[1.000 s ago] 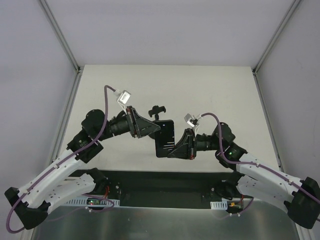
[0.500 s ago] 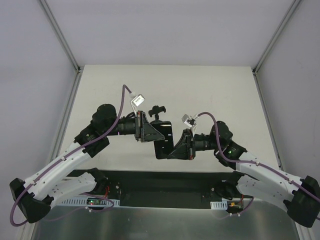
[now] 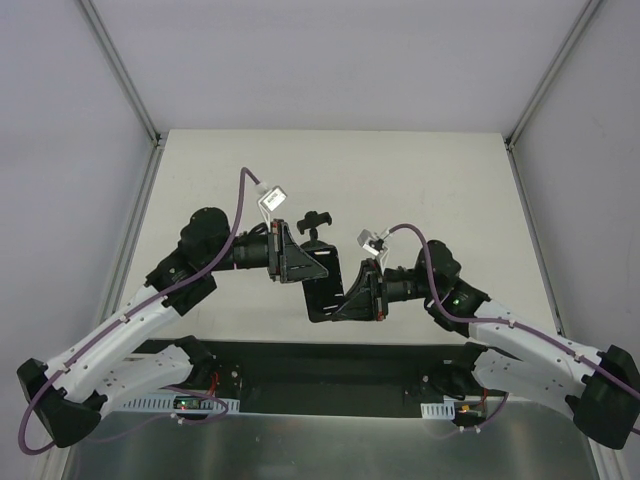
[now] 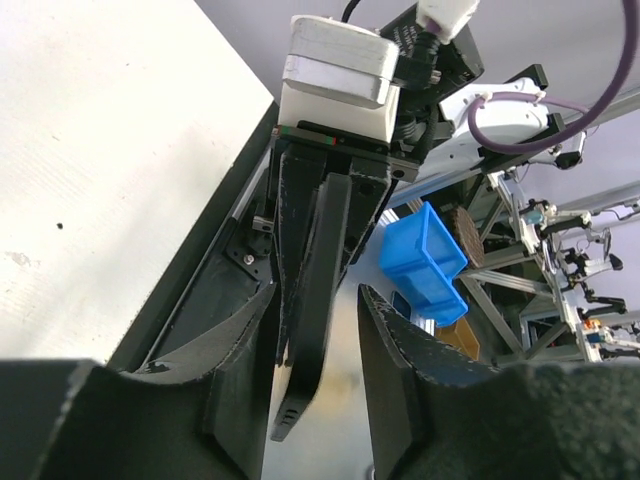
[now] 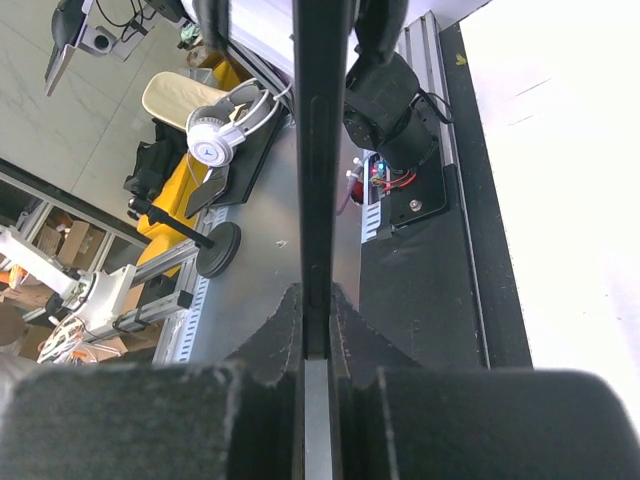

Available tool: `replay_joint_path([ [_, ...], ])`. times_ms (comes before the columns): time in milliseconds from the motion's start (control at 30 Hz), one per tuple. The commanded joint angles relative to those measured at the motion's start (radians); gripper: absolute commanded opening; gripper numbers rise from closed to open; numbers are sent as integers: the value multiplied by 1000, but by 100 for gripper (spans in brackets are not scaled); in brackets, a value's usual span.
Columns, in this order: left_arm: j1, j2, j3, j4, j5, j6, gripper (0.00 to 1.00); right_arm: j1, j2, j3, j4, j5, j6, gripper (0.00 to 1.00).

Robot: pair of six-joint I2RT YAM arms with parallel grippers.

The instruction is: Place the phone on the phone stand

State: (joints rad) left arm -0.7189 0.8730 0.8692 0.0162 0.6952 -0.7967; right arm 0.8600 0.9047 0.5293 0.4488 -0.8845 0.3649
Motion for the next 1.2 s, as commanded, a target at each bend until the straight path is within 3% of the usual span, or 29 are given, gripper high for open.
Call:
replay_joint_path([
  [0,3,-52,28,36,-31,19,35,8,-12,55,70,-28,-26,0],
  [100,3,-58,31,37,-23,28,19,13,-9,57,70,-27,-23,0],
  [133,3,-54,34,37,-20,28,0,14,-6,60,70,-25,-21,1],
  [200,3,-48,36,37,-17,27,0,19,3,70,62,-19,-21,2],
  [300,3,-68,25,12,-66,39,0,19,13,96,4,10,-46,56],
  [333,3,-95,24,-8,-136,51,0,17,8,110,-112,81,-97,79],
  [400,3,-143,50,-139,-216,109,0,19,-15,159,-328,213,-147,92],
  [433,3,-158,77,-194,-302,135,0,16,-20,179,-393,352,-182,99],
  [533,3,-210,141,-370,-414,235,0,14,-23,259,-597,619,-182,96],
  [667,3,-238,205,-545,-558,342,0,-7,90,395,-772,732,-190,96],
  [933,3,-279,220,-642,-625,323,0,-9,239,541,-808,938,-241,99],
  [1000,3,-284,218,-650,-635,303,0,-9,276,599,-820,958,-268,94],
  [1100,3,-284,208,-650,-641,309,0,-9,351,673,-843,975,-290,74],
  [1167,3,-282,192,-650,-672,312,0,-9,396,698,-845,989,-307,69],
])
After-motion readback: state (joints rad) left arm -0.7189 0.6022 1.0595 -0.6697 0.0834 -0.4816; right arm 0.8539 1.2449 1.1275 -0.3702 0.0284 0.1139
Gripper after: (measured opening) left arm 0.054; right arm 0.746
